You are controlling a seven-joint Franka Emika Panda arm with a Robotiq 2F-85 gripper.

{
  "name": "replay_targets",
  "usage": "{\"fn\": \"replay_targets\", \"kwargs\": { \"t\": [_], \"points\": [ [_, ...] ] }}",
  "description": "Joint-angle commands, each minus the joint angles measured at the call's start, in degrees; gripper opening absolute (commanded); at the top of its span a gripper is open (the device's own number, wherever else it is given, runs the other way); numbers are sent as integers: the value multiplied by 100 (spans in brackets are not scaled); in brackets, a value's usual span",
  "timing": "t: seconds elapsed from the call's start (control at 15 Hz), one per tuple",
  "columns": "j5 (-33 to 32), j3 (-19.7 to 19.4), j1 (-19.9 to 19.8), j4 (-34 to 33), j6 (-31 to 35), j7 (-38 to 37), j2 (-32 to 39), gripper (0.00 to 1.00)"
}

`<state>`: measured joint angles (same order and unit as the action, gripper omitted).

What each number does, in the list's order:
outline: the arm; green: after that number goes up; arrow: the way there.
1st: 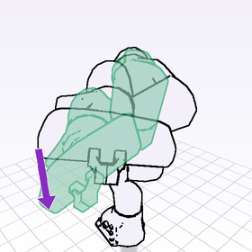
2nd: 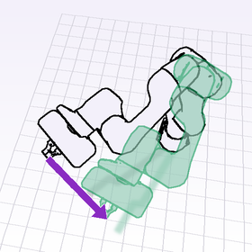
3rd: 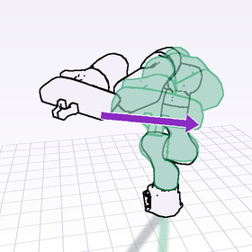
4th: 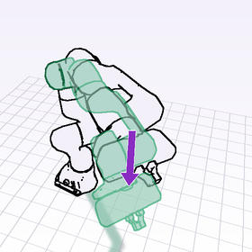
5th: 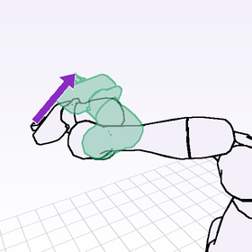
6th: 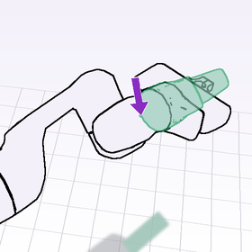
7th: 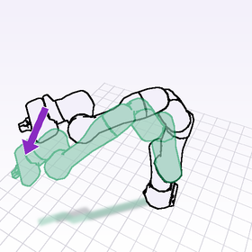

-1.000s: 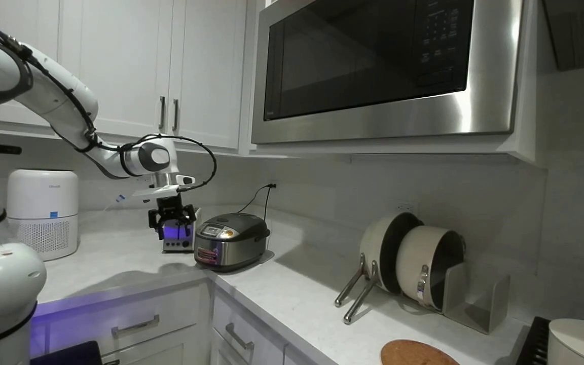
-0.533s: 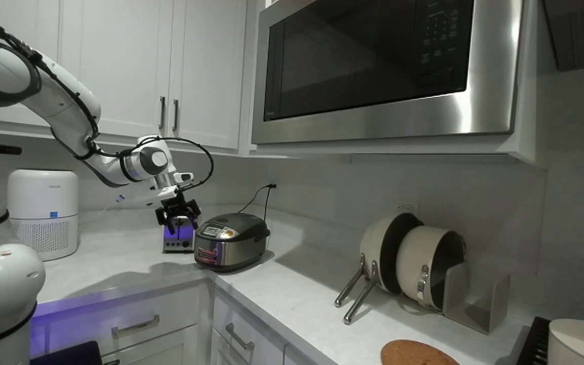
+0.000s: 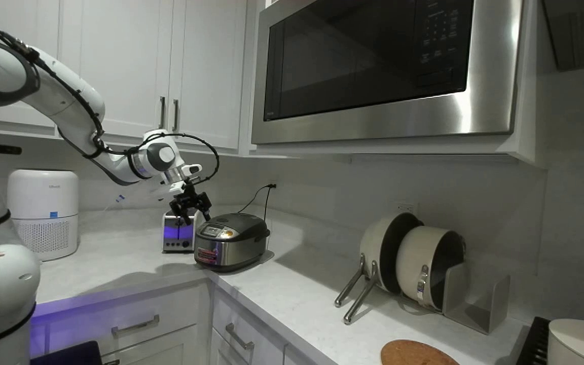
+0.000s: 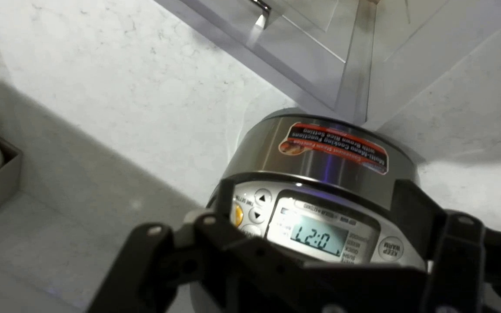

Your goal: Open the rice cooker on the counter

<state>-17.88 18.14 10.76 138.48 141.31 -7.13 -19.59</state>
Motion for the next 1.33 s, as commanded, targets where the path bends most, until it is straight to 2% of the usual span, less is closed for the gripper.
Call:
{"fn": "replay_targets", "kwargs": {
  "t": [0.0, 0.47, 0.53, 0.8, 1.27],
  "points": [
    [-360, 81, -173, -207, 206, -202, 37, 58],
    [-810, 130, -273, -607, 739, -158, 590, 5],
    [-880, 130, -276, -676, 823, -156, 717, 0],
    [-1211, 93, -249, -1043, 1073, -140, 1337, 0],
    [-1819, 40, -174, -1837, 1047, -122, 2208, 0]
  ]
}}
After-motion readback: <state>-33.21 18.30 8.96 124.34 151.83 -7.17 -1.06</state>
